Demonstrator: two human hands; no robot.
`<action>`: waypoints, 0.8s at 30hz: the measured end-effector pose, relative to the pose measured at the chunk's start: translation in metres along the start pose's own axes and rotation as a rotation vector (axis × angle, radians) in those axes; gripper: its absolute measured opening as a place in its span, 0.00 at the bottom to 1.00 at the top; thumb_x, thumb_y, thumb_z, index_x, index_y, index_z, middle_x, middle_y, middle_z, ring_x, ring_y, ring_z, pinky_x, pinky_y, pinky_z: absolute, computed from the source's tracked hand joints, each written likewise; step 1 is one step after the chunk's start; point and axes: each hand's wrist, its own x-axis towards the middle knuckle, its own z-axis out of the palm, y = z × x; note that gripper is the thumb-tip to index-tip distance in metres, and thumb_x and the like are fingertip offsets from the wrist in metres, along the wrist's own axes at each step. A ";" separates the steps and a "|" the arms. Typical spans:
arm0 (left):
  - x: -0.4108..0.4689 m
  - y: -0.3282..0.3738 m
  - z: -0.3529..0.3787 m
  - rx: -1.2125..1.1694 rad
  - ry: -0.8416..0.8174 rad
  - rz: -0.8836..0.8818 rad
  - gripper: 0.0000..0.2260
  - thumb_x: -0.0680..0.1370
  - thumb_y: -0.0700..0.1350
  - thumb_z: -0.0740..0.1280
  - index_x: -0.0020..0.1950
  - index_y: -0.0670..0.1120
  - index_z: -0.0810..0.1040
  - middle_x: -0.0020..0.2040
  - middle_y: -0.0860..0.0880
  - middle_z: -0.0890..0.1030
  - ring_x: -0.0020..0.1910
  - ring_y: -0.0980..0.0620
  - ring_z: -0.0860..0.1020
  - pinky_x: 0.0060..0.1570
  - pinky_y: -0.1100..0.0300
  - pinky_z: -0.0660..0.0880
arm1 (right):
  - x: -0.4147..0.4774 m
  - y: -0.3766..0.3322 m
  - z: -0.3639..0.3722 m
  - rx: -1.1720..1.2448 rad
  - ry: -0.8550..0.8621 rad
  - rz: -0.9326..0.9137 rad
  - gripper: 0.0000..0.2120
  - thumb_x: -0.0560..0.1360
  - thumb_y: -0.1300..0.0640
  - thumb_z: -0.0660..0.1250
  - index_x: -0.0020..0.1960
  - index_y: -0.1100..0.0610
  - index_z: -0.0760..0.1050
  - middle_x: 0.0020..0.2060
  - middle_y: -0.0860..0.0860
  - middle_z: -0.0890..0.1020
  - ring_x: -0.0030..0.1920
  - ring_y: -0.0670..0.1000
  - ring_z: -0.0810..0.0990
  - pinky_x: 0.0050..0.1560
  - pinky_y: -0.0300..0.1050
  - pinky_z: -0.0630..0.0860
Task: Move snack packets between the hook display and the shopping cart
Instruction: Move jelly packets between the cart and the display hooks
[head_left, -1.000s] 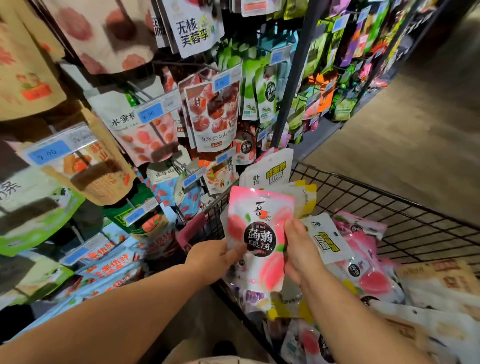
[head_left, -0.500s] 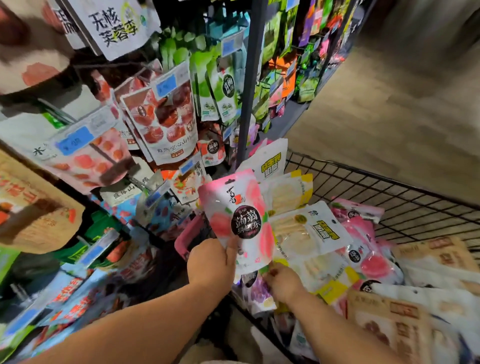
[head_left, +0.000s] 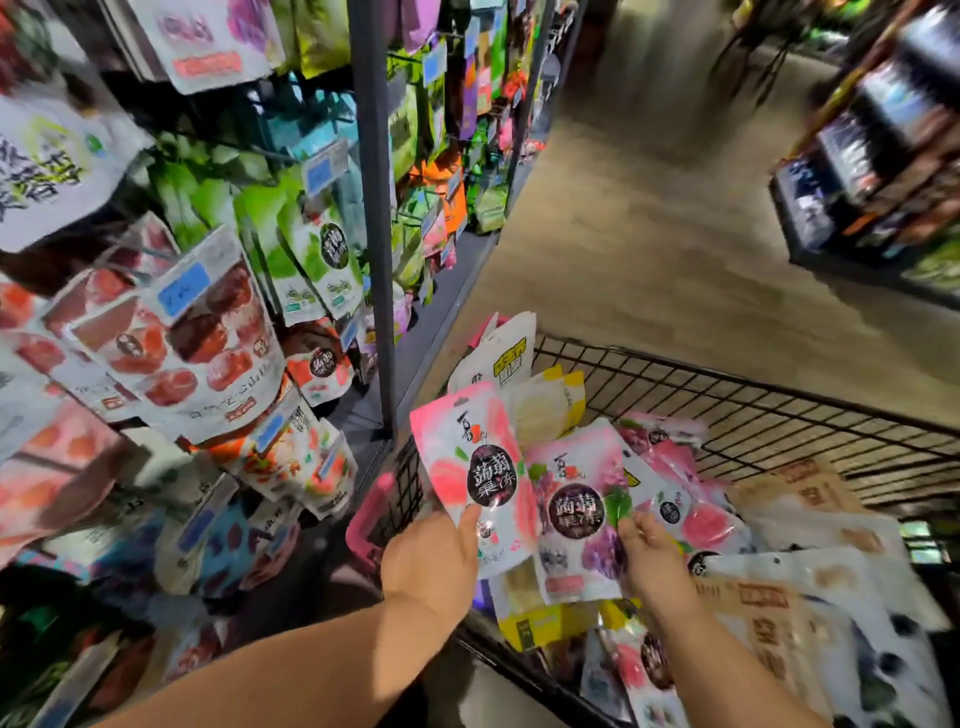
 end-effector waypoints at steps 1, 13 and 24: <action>0.005 0.003 -0.001 -0.006 -0.003 0.012 0.25 0.82 0.58 0.44 0.50 0.47 0.77 0.49 0.47 0.81 0.48 0.47 0.81 0.40 0.58 0.71 | -0.001 -0.003 -0.005 0.051 0.035 0.003 0.10 0.83 0.54 0.59 0.43 0.53 0.69 0.34 0.56 0.75 0.31 0.52 0.70 0.35 0.45 0.65; 0.083 0.047 -0.004 -0.068 0.031 0.048 0.25 0.82 0.59 0.45 0.32 0.49 0.67 0.38 0.46 0.80 0.37 0.46 0.78 0.35 0.57 0.71 | 0.045 -0.033 -0.034 0.355 0.164 0.007 0.11 0.83 0.56 0.58 0.42 0.57 0.70 0.28 0.53 0.68 0.23 0.48 0.63 0.27 0.41 0.59; 0.174 0.093 -0.010 0.077 -0.022 0.024 0.26 0.82 0.59 0.44 0.44 0.46 0.76 0.46 0.45 0.81 0.48 0.44 0.80 0.44 0.55 0.71 | 0.143 -0.085 -0.075 0.369 -0.018 -0.146 0.09 0.82 0.57 0.59 0.45 0.57 0.74 0.35 0.53 0.77 0.36 0.50 0.72 0.39 0.45 0.66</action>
